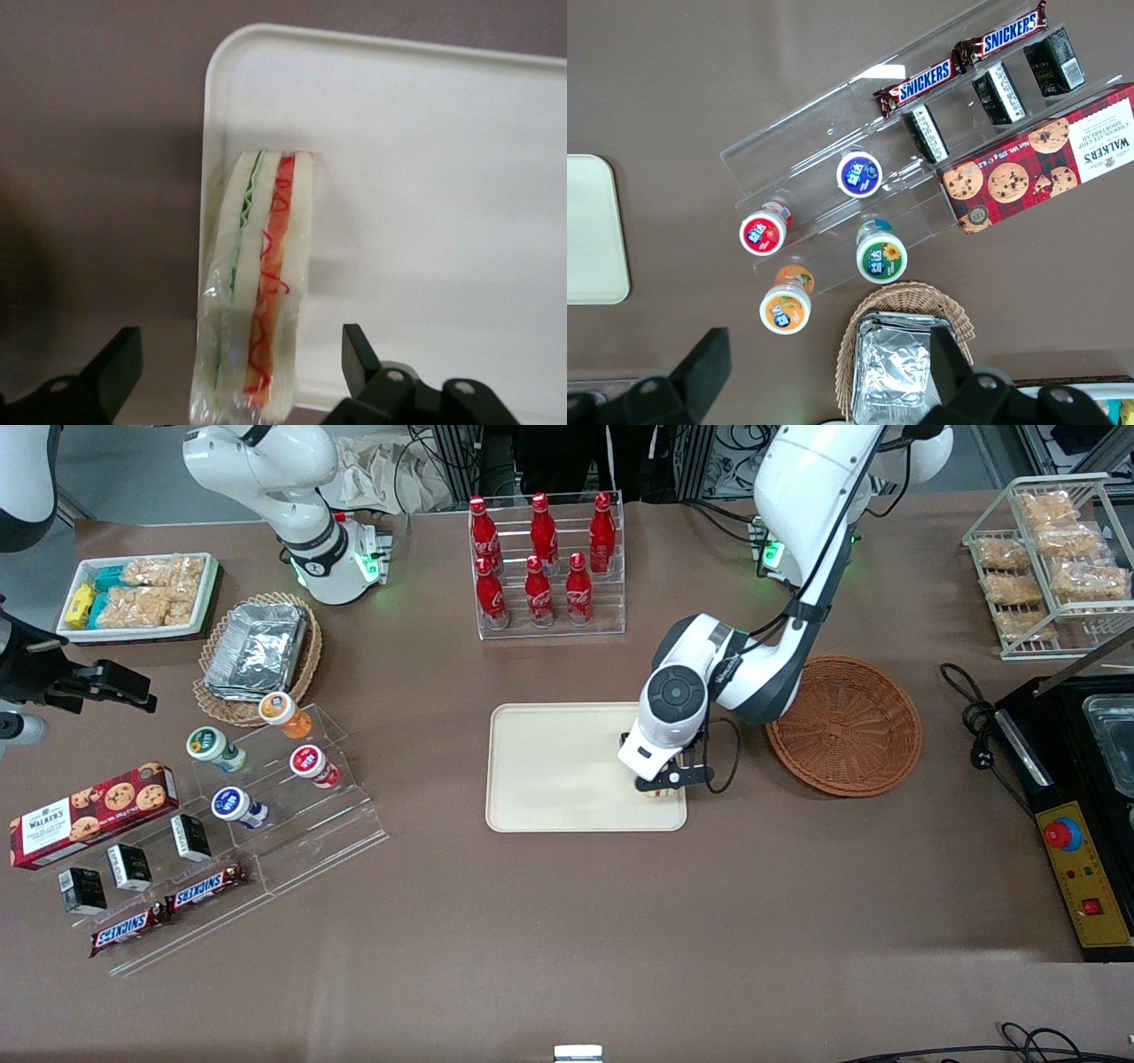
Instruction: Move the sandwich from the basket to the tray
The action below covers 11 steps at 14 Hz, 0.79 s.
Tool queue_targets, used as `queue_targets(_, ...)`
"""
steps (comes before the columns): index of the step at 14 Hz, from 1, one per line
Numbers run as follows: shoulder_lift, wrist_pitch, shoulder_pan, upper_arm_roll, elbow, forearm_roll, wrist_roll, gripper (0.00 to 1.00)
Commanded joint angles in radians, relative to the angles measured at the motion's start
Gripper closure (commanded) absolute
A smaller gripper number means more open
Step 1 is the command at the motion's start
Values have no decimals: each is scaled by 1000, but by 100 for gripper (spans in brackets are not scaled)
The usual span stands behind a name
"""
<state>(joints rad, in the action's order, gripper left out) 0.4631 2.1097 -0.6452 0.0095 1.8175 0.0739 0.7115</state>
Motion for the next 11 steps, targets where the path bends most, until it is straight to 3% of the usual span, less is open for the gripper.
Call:
queue_targets(1, -98, -69, 15, 9, 6, -3, -6, 0)
queue_targets(5, -217, -209, 105, 9, 9, -9, -128, 0)
queue_targets(11, -377, -392, 338, 10, 13, -20, -466, 0)
